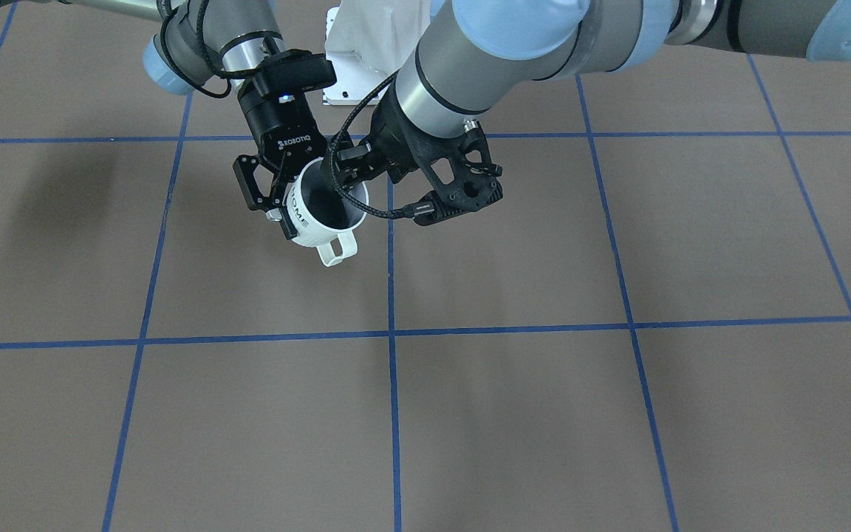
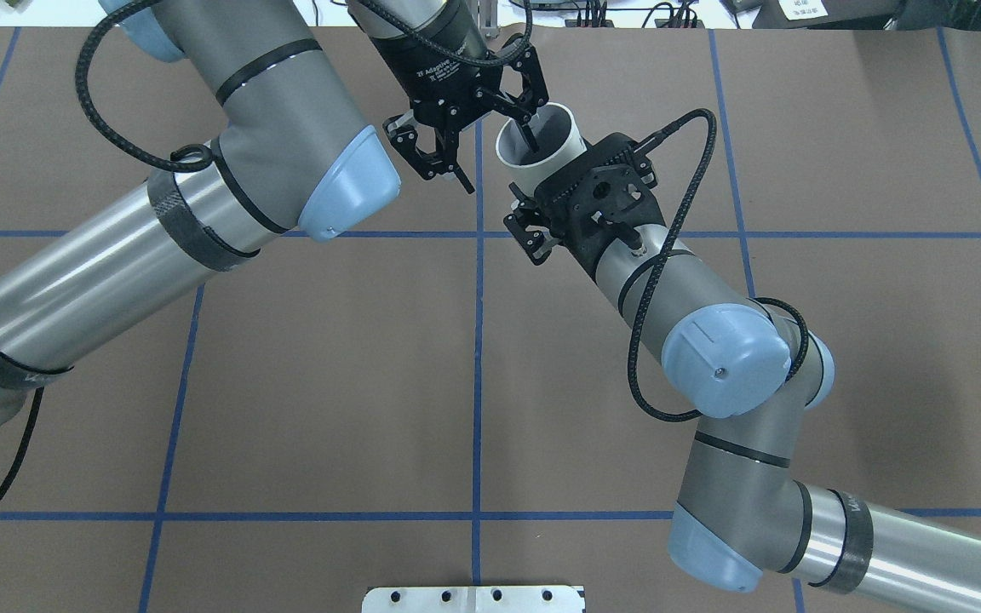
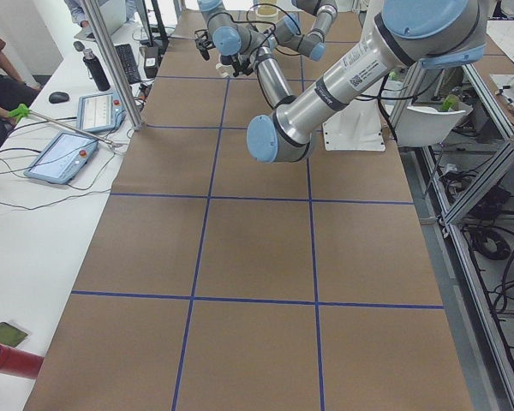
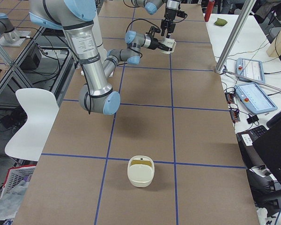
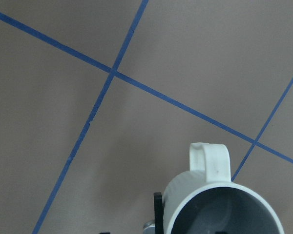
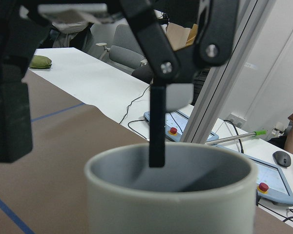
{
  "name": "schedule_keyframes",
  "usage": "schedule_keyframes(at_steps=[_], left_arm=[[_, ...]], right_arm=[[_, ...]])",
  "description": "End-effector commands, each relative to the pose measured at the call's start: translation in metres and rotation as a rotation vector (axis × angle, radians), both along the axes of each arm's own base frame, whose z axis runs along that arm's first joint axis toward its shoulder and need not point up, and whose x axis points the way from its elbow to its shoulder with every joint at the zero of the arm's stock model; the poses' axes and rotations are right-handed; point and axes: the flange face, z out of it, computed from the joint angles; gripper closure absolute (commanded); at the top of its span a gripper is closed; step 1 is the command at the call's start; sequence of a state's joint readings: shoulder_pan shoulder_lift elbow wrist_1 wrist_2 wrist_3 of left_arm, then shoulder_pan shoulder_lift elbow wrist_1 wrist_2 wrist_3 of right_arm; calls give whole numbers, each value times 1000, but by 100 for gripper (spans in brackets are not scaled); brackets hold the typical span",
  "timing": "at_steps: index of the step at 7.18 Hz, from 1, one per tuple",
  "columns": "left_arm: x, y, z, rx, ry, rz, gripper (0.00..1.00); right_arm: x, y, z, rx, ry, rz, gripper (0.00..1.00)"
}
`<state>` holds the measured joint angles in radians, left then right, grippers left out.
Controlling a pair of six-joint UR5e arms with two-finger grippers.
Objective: Left arm hands cup to right arm to dump lemon
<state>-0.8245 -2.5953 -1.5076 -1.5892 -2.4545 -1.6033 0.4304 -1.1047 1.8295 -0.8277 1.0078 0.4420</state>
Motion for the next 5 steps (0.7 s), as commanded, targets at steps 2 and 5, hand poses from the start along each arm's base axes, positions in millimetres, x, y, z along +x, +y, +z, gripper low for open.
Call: schedule_keyframes(at_steps=[2, 5], left_arm=[[8, 5, -1, 16, 15, 11, 39], [9, 3, 1, 12, 11, 11, 46]], right_arm=[[0, 0, 1, -1, 0, 1, 95], [1, -1, 0, 0, -3, 1, 94]])
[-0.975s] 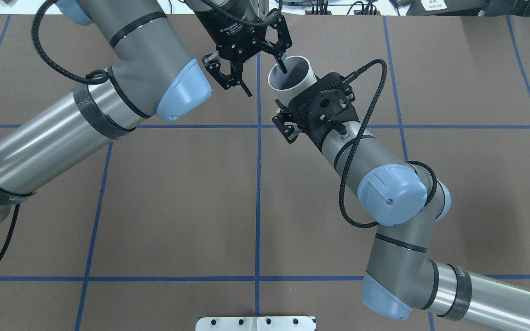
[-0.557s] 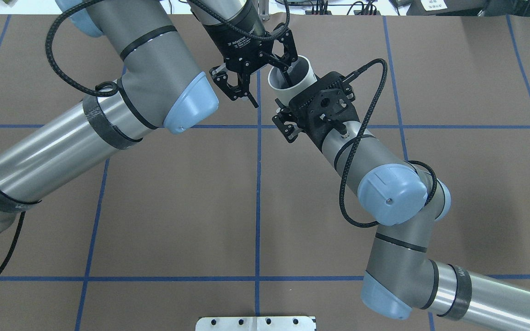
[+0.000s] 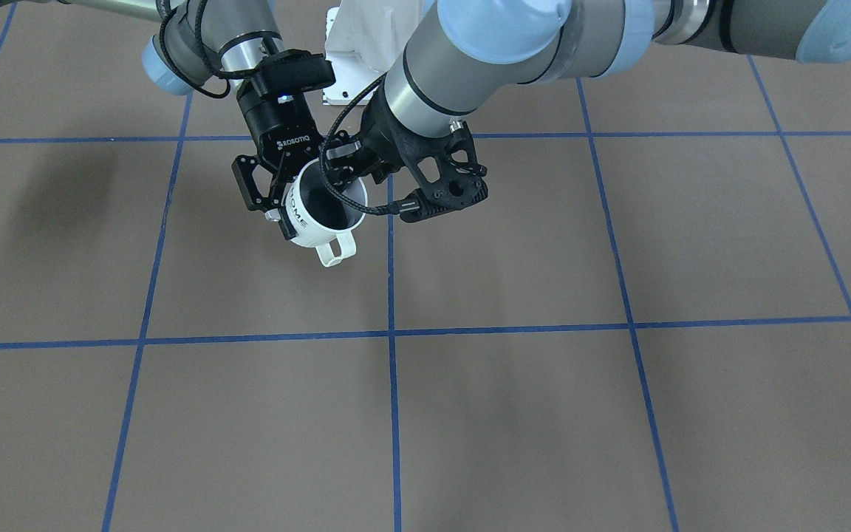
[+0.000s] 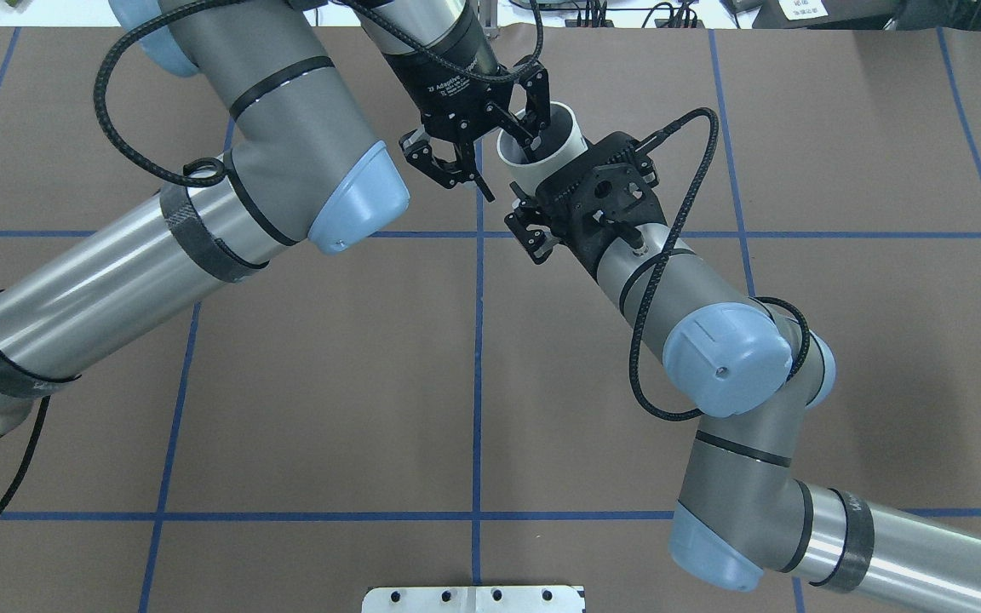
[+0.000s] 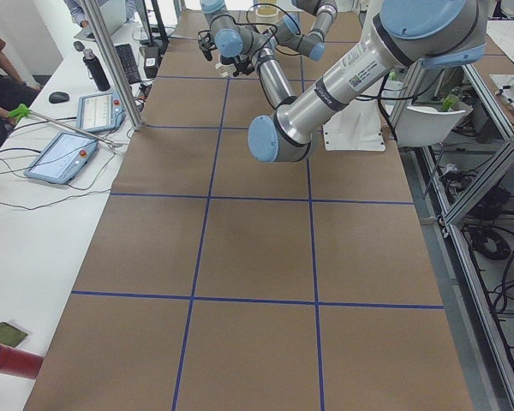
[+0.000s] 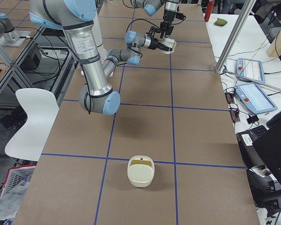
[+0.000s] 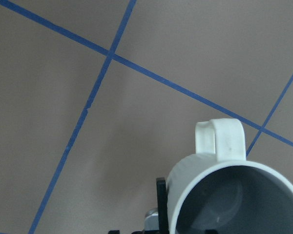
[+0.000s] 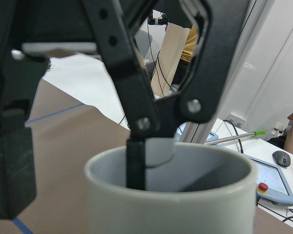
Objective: Left arm hands cup to right arm to dump lemon
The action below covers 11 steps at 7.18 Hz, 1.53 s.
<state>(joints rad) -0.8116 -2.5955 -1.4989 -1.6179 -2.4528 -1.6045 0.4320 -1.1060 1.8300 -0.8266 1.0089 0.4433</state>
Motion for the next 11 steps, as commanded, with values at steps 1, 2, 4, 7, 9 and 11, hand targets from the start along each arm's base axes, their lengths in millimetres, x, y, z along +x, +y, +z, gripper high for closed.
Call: schedule_keyframes(at_steps=[1, 2, 4, 7, 9, 11], left_arm=[[2, -2, 2, -2, -3, 1, 46], [2, -2, 2, -3, -4, 1, 50], [5, -6, 7, 5, -10, 2, 54], [6, -7, 6, 16, -8, -7, 60], [5, -7, 5, 24, 0, -8, 61], [7, -5, 4, 26, 2, -5, 70]], right_arm=[[0, 1, 1, 0, -3, -1, 94], [0, 1, 1, -1, -1, -1, 94], [0, 1, 3, -2, 0, -1, 94], [0, 1, 3, -2, 0, -1, 94], [0, 1, 3, -2, 2, -1, 94], [0, 1, 3, -2, 2, -1, 94]])
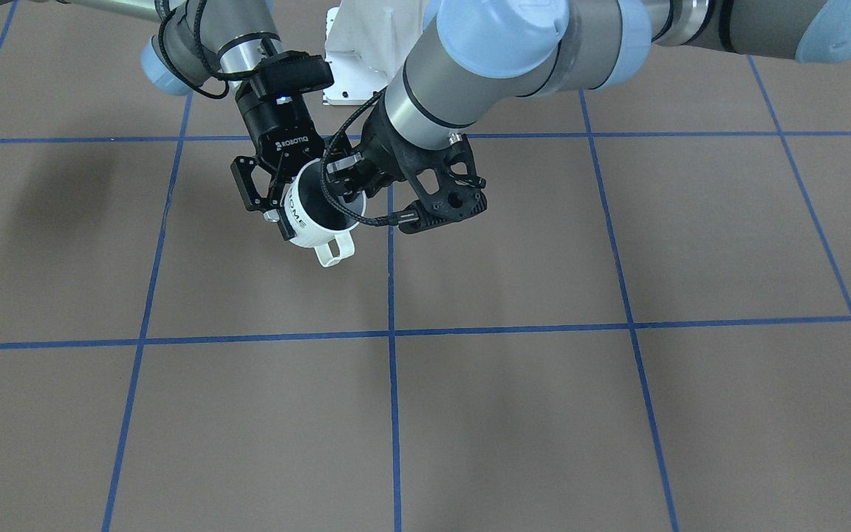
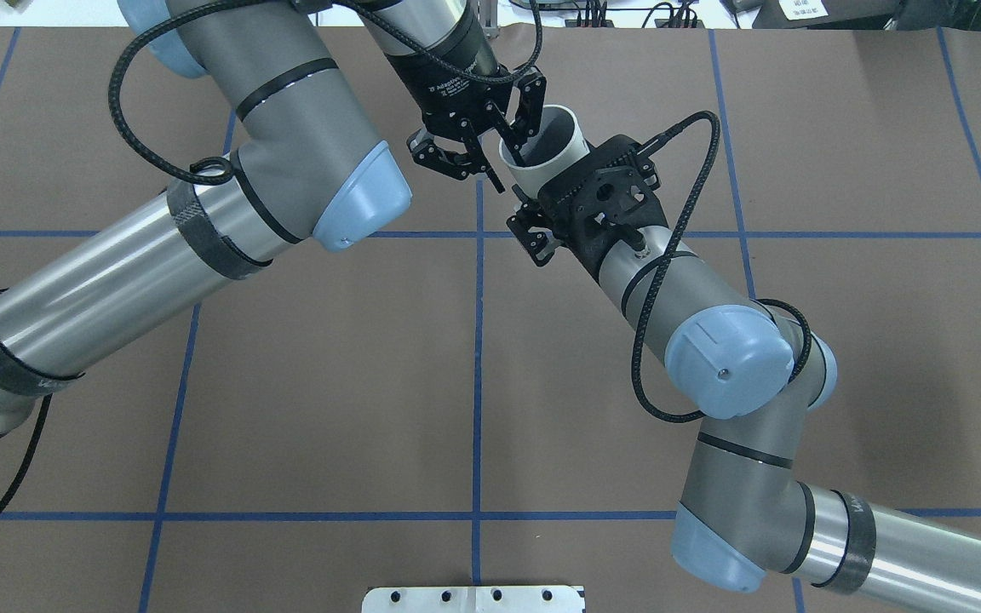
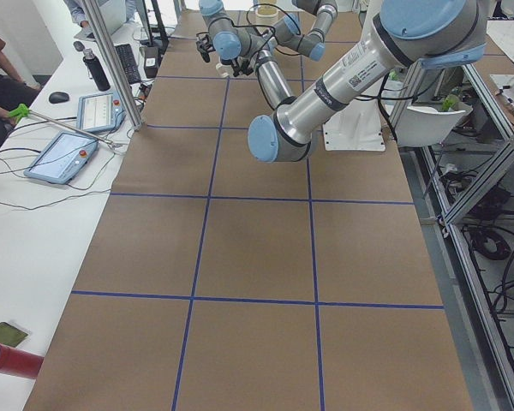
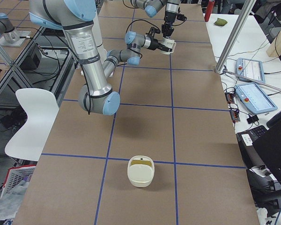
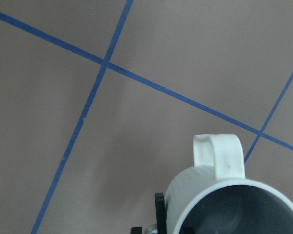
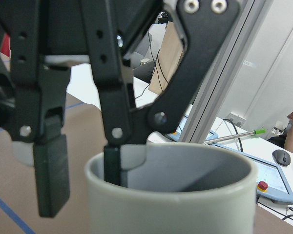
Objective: Left arm hands cup to right arm to dump lemon
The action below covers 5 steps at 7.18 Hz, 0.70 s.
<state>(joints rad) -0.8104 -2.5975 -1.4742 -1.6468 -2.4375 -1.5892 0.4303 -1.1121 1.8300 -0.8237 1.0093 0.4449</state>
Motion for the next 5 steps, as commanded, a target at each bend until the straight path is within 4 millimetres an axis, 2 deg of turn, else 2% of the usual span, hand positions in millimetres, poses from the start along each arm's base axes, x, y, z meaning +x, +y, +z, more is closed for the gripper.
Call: schedule_keyframes(at_steps=[1, 2, 3, 4, 5], left_arm=[[3, 2, -1, 1, 1, 5, 70], [3, 3, -1, 1, 1, 7, 78], [4, 3, -1, 3, 1, 7, 95], [3, 4, -2, 3, 5, 13, 100], [3, 3, 0, 0, 5, 16, 100]], right_arm=[[0, 0, 0, 0, 0, -1, 93], [0, 0, 0, 0, 0, 1, 76], [0, 0, 0, 0, 0, 1, 4], [0, 0, 1, -1, 1, 1, 0], [0, 0, 1, -1, 1, 1, 0]])
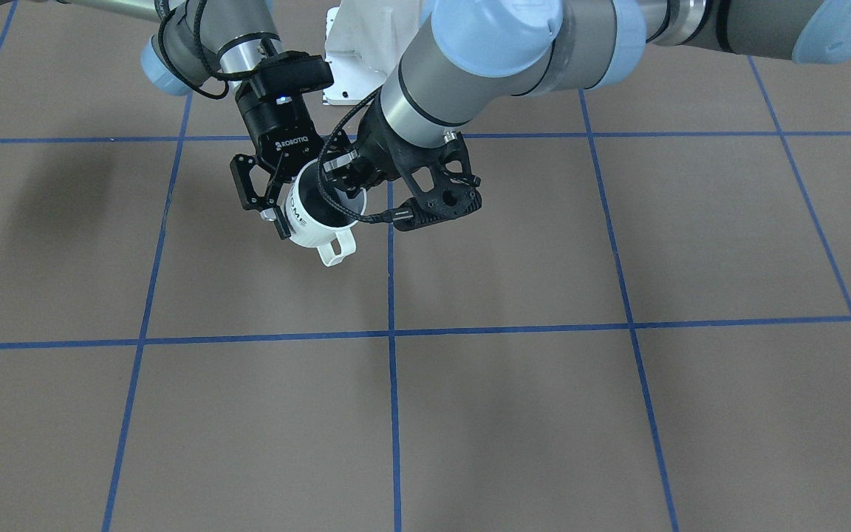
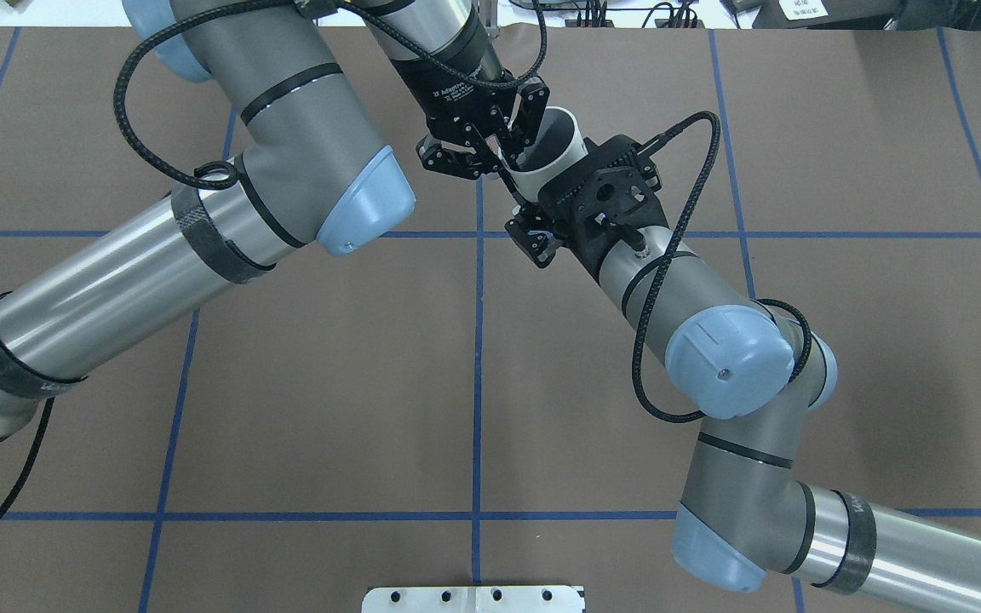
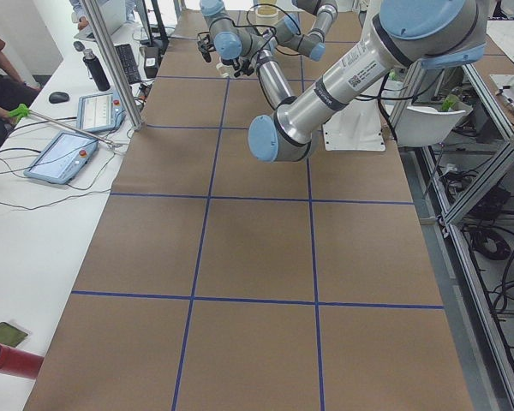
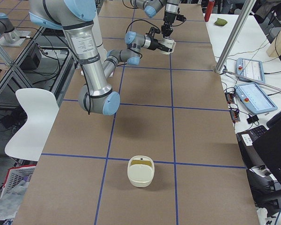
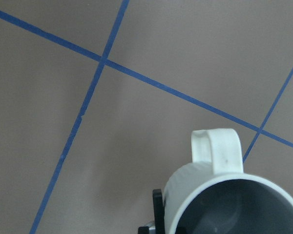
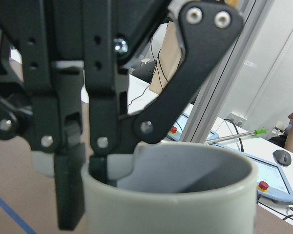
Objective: Left arm hands cup to right arm to dump lemon
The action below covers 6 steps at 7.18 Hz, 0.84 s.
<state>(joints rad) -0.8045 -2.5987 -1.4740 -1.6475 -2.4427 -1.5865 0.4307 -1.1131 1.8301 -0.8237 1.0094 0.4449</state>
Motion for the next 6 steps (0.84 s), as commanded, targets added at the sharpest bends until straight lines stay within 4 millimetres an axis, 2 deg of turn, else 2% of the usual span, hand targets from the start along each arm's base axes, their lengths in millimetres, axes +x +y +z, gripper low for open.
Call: schedule_keyframes(at_steps=[1, 3, 6], left_arm=[[0, 0, 1, 7, 3, 8, 100], [-2, -1, 0, 10, 4, 3, 100], [-17, -24, 8, 9, 4, -34, 100]], right_arm=[[0, 0, 0, 0, 1, 0, 0], [1, -1, 0, 0, 1, 2, 0], [1, -1, 2, -2, 2, -3, 0]])
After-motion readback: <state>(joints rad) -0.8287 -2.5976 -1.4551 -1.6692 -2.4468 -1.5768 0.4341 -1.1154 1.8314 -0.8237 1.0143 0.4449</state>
